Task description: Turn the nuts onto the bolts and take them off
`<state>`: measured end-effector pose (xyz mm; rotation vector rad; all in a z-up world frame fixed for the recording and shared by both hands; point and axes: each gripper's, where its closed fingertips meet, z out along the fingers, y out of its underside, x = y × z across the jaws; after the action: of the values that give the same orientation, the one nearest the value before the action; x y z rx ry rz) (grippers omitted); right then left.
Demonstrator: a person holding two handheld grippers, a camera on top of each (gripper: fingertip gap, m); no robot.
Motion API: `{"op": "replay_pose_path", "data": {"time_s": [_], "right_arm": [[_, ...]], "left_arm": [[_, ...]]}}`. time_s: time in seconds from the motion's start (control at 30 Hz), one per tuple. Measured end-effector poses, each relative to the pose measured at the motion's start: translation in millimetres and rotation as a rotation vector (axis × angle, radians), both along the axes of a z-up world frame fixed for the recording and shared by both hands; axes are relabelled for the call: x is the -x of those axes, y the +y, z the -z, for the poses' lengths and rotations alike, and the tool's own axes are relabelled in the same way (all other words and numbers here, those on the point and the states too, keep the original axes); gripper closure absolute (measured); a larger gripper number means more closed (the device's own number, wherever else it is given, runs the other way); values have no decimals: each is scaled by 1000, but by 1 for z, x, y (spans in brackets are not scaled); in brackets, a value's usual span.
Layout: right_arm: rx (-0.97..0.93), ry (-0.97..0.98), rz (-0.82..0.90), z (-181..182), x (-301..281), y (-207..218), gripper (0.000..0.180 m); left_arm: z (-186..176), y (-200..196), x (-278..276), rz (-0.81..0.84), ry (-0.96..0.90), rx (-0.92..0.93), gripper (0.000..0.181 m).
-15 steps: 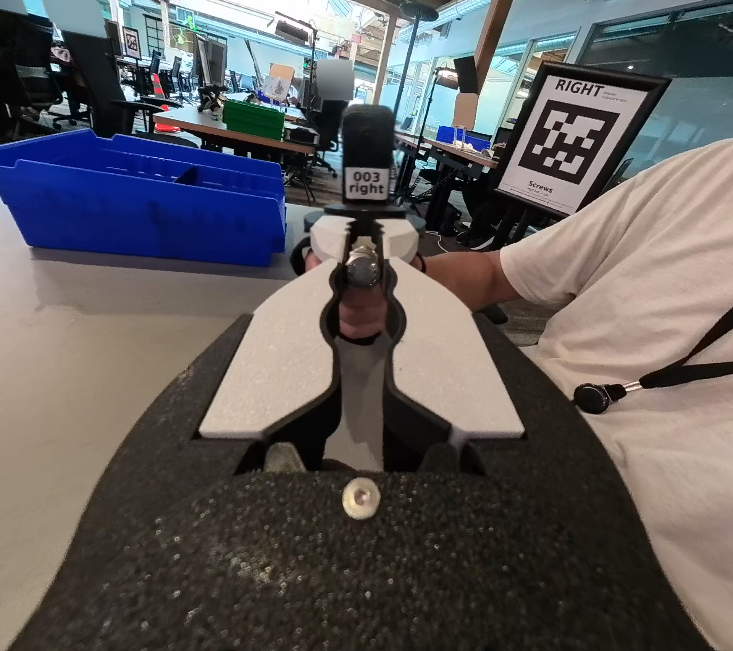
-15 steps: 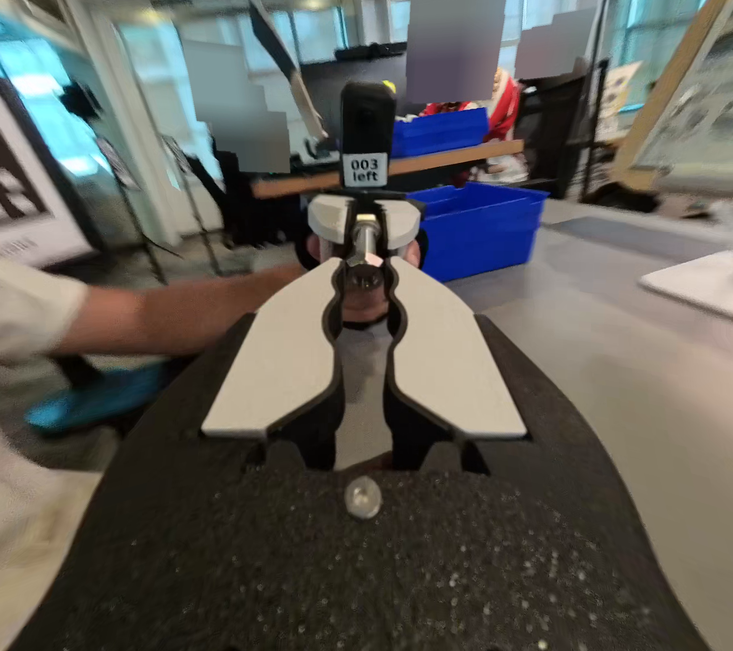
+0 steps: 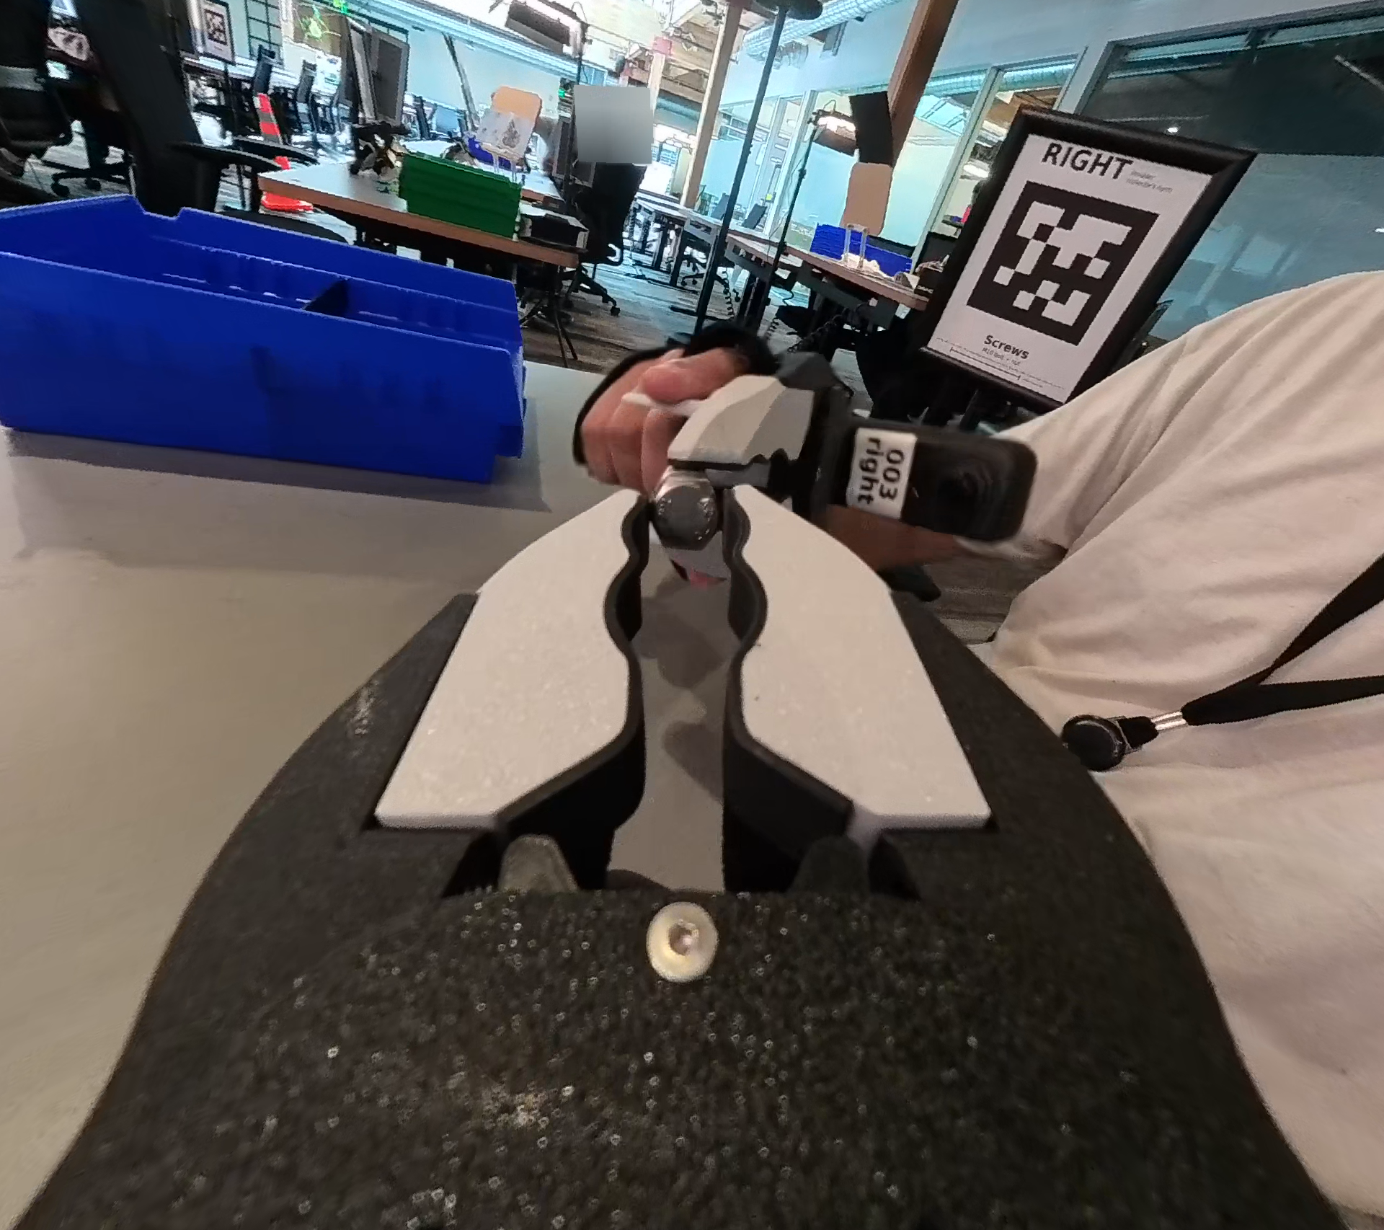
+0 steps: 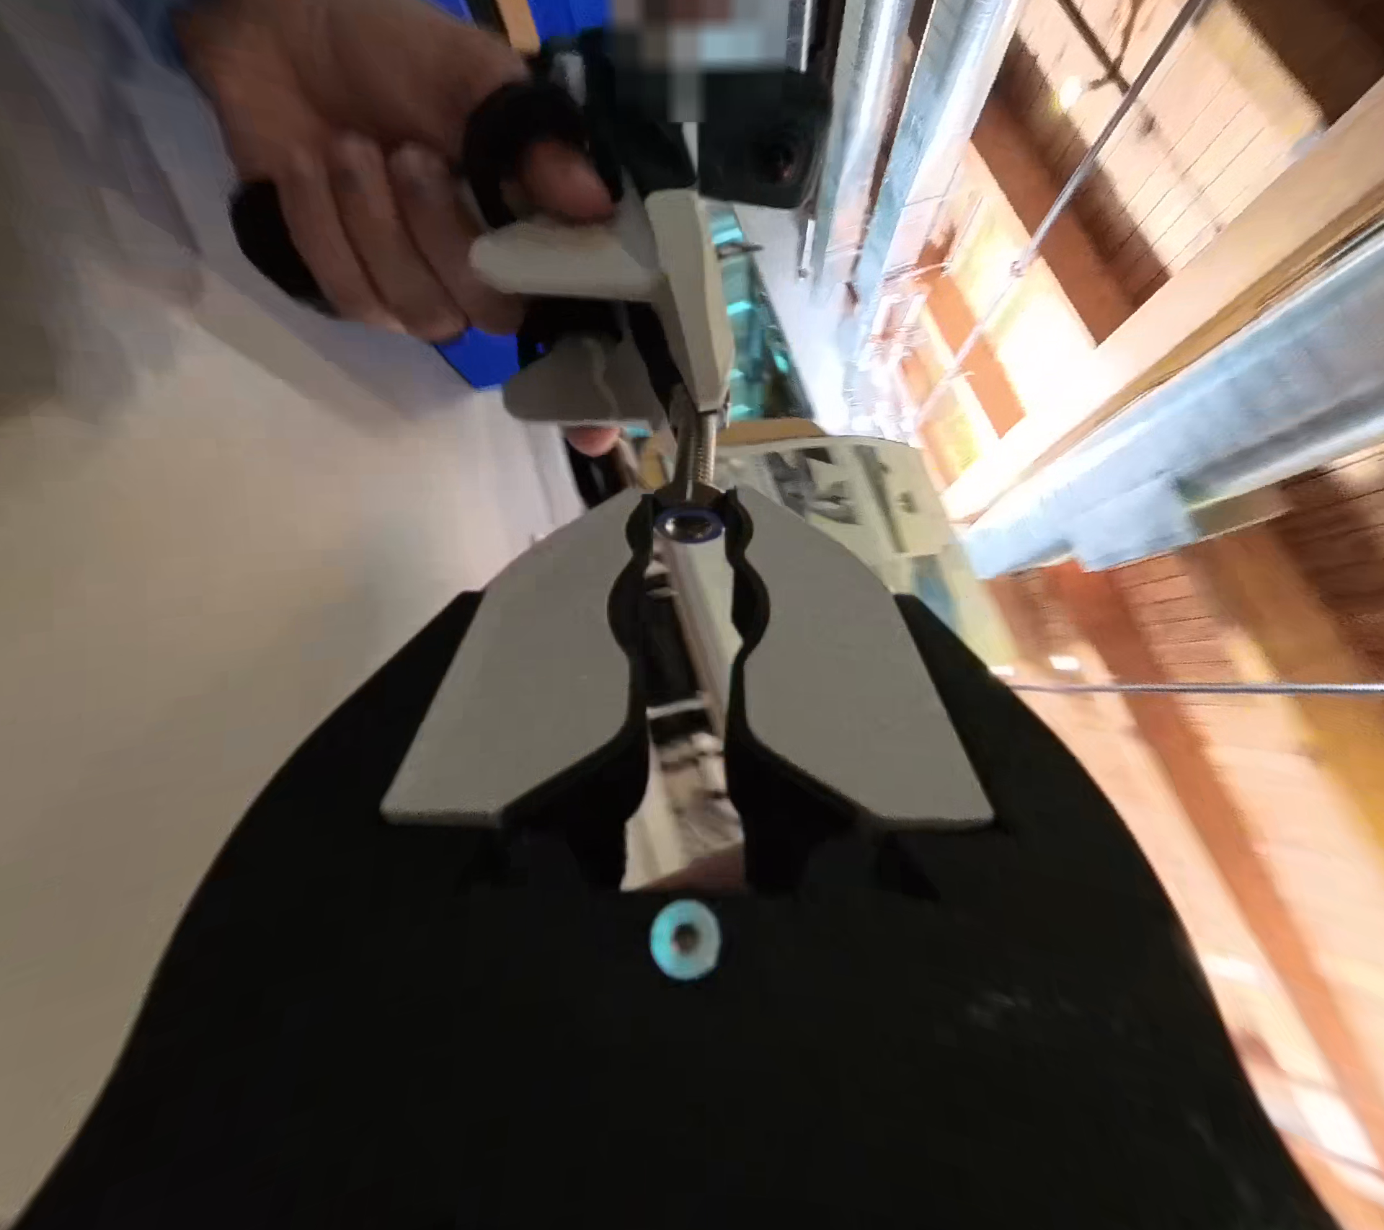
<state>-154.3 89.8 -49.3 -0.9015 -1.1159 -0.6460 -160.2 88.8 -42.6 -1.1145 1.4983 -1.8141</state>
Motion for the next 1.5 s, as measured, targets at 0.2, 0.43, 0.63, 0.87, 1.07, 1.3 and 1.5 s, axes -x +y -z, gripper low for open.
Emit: {"op": "replay_pose_path", "data": {"time_s": [0.2,0.43,0.63,0.87,1.07,1.3,1.5], "right_arm": [[577,732,-421,-14,3,-8,130],[1302,1371,-786,-5,6,3,125],[1295,1347,-838,-6,7,-2,163],[652,751,-403,-4,4,-3,163],[33,63,-29,-2,-3,-3,163],[-177,-43,13,-2,-4,-10,162],[-166,-52,10,3,-3,-9,162]], "left_arm": [[-7,4,3,-16,-35,6,163],[-11,7,5,-32,-56,-3,163],[-10,7,4,-37,-51,-12,163],[-9,5,3,-12,-40,5,163],[-2,3,1,8,-1,11,163],[-2,2,0,16,1,19,163],[-12,12,5,-17,-43,45,163]]}}
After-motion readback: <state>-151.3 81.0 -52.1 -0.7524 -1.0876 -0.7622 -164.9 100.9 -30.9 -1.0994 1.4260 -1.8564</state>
